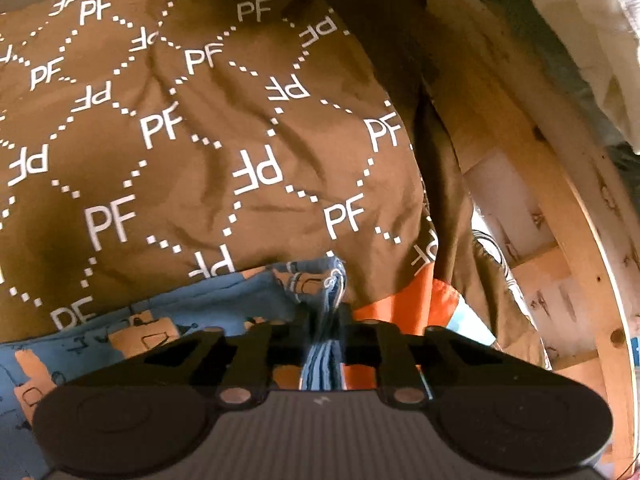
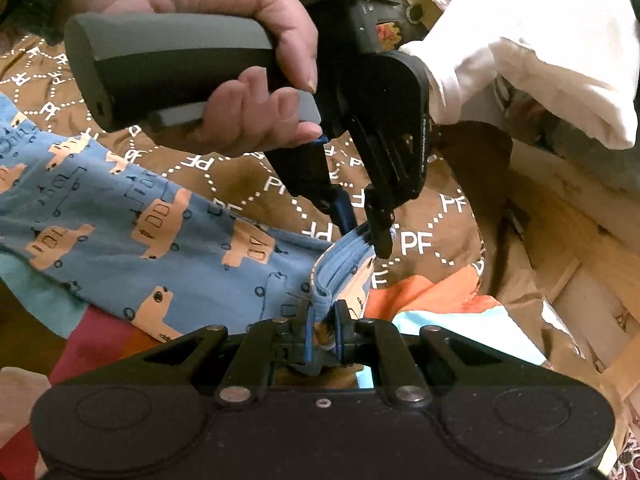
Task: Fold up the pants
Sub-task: 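Grasp the cuff with the left gripper while the right gripper holds it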
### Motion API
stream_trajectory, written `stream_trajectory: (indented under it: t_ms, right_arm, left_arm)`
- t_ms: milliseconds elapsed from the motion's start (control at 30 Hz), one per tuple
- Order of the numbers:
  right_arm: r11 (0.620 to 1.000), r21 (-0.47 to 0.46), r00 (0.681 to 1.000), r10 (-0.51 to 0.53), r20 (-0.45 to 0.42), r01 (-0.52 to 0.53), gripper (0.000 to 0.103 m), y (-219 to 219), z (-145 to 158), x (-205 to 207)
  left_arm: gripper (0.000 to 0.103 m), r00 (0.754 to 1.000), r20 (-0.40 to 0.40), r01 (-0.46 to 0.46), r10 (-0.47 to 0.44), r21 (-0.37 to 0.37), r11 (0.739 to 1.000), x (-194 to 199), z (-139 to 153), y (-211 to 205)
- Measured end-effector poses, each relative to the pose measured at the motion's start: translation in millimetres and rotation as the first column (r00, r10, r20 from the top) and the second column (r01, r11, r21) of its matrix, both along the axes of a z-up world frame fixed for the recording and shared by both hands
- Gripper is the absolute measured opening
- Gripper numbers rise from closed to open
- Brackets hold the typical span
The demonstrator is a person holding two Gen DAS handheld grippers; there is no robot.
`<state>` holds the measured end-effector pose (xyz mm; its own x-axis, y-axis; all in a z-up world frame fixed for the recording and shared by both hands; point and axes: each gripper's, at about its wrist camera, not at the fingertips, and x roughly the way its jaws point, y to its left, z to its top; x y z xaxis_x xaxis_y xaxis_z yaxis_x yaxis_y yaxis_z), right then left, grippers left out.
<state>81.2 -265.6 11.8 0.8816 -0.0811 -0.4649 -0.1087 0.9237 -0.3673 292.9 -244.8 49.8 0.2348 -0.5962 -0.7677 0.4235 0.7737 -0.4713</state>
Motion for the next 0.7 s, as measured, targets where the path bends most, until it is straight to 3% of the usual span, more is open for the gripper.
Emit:
stream_trajectory:
  t_ms: [167,367,700]
  right_arm:
    - [0.997,0.02,0.997,0.068,0.027,-0.068,0.01,12,4,-10]
    - [0.973,0.05,0.973,0.223,0.056,-0.226,0.01,44,8,-25]
    - [0.925,0.031,0.925,0.379,-0.036,-0.378,0.01,131,-5,-16]
  left_arm:
    - [0.01,0.999,0.045,0.015,-0.013,-0.038,0.999,-17,14,32]
    - [0.01,0.998,0.057,-0.023,0.026,-0.054,0.998,-31,21,103]
    - [0.01,0.985,0.033,-0.163,0.166,-0.098,0.982,-44,-21,221]
